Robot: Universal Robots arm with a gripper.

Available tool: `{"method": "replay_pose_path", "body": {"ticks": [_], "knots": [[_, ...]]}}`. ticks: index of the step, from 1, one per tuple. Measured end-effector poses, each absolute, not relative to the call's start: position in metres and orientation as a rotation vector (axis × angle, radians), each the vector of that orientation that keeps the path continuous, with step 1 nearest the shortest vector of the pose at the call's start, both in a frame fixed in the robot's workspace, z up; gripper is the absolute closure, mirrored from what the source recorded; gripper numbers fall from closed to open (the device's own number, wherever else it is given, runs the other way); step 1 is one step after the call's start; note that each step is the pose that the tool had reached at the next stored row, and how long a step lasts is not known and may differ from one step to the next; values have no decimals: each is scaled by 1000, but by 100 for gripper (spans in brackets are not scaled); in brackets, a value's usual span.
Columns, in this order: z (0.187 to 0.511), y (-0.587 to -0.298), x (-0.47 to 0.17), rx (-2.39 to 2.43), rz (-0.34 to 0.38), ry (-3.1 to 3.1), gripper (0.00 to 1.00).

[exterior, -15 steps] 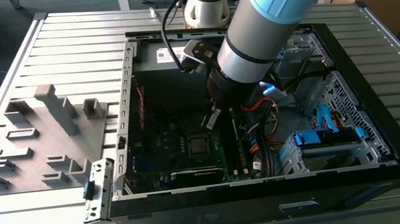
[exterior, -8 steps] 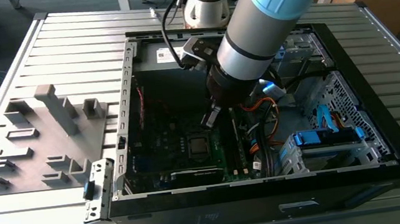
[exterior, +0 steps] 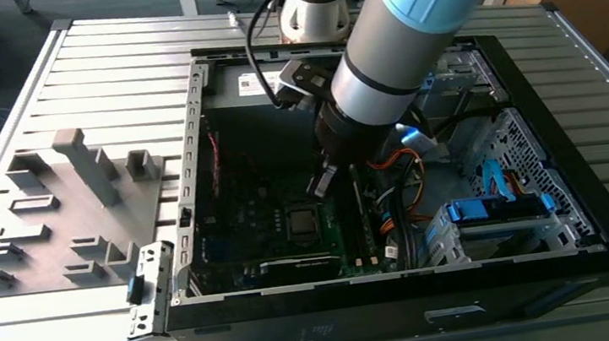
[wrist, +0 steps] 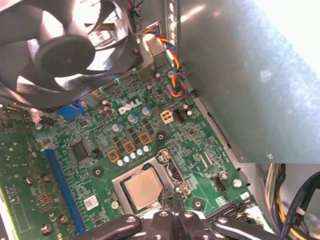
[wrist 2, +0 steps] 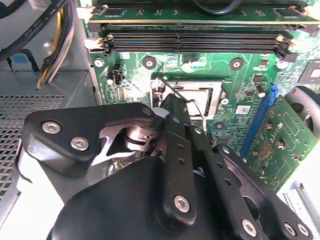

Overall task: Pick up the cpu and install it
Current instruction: 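Install the first cpu locking lever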

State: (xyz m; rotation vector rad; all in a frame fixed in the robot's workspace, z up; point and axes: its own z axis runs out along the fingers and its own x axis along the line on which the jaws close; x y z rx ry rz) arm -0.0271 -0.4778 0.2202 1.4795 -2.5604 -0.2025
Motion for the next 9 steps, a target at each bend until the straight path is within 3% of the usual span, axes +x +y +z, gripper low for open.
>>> {"method": "replay_pose_path", "body": {"ticks": [9], "knots": [[216, -487, -27, 1465, -199, -2571, 89]]}}
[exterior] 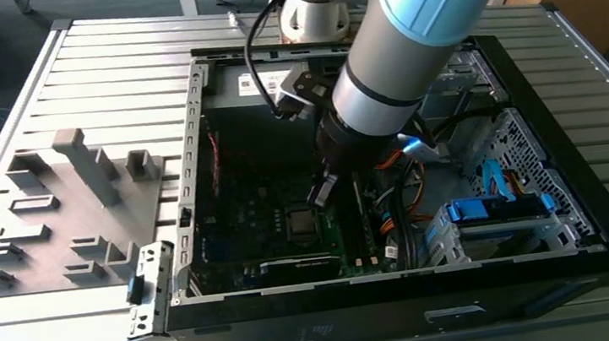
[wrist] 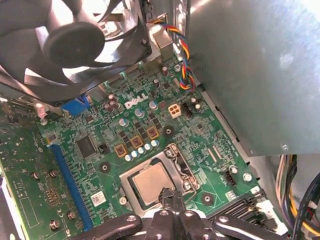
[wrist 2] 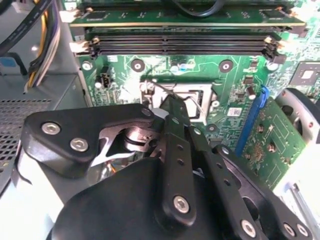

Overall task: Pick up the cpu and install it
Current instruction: 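Install the first cpu locking lever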

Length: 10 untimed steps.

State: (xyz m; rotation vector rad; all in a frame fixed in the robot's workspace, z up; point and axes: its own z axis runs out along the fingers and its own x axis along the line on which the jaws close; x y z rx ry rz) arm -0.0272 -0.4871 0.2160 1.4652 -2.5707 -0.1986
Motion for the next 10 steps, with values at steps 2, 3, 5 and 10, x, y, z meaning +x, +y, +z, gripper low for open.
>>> {"method": "replay_pose_path", "body": {"ticks": [2, 3, 5, 10], "knots": [[214, -489, -27, 1455, -198, -2580, 89], [213, -489, -27, 1449, -198, -2585, 89], [212, -491, -27, 1438, -197, -2595, 89], [207, -494, -27, 1410, -196, -2618, 89]]}}
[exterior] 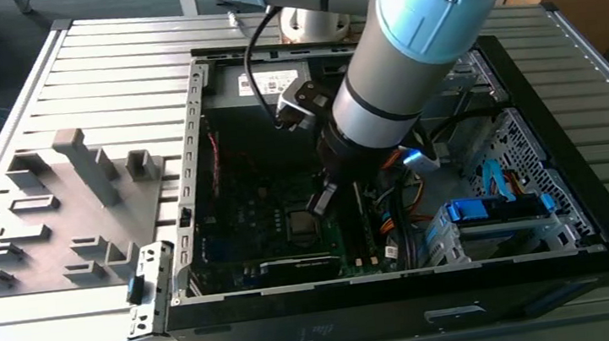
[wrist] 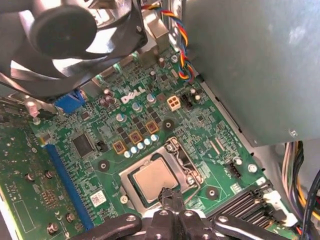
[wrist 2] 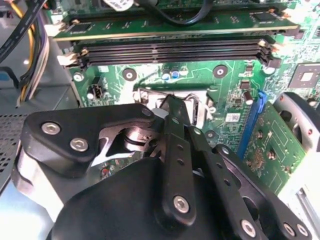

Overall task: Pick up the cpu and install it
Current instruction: 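Install the first cpu locking lever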

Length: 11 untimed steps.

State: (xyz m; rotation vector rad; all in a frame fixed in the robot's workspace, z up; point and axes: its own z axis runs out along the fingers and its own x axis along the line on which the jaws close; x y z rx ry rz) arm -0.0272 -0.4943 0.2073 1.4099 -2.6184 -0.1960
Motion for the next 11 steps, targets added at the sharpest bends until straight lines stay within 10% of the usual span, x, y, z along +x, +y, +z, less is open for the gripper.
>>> {"method": "replay_pose_path", "body": {"ticks": [11], "knots": [[201, -498, -27, 1373, -195, -2646, 89]]}}
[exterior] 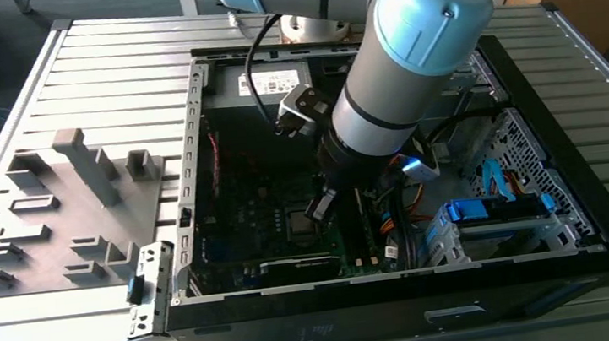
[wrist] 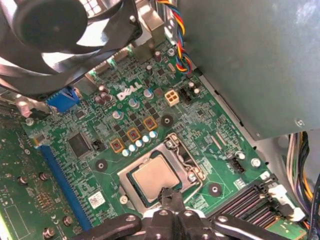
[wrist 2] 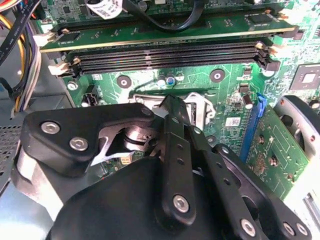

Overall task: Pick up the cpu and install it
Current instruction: 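Install the first cpu locking lever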

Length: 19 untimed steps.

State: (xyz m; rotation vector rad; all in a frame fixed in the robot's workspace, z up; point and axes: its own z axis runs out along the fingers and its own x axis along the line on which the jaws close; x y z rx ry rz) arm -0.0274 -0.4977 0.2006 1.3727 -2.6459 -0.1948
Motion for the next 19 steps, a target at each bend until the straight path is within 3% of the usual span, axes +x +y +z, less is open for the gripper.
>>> {"method": "replay_pose_path", "body": {"ticks": [19], "knots": [[189, -508, -27, 1371, -189, -2645, 89]]}}
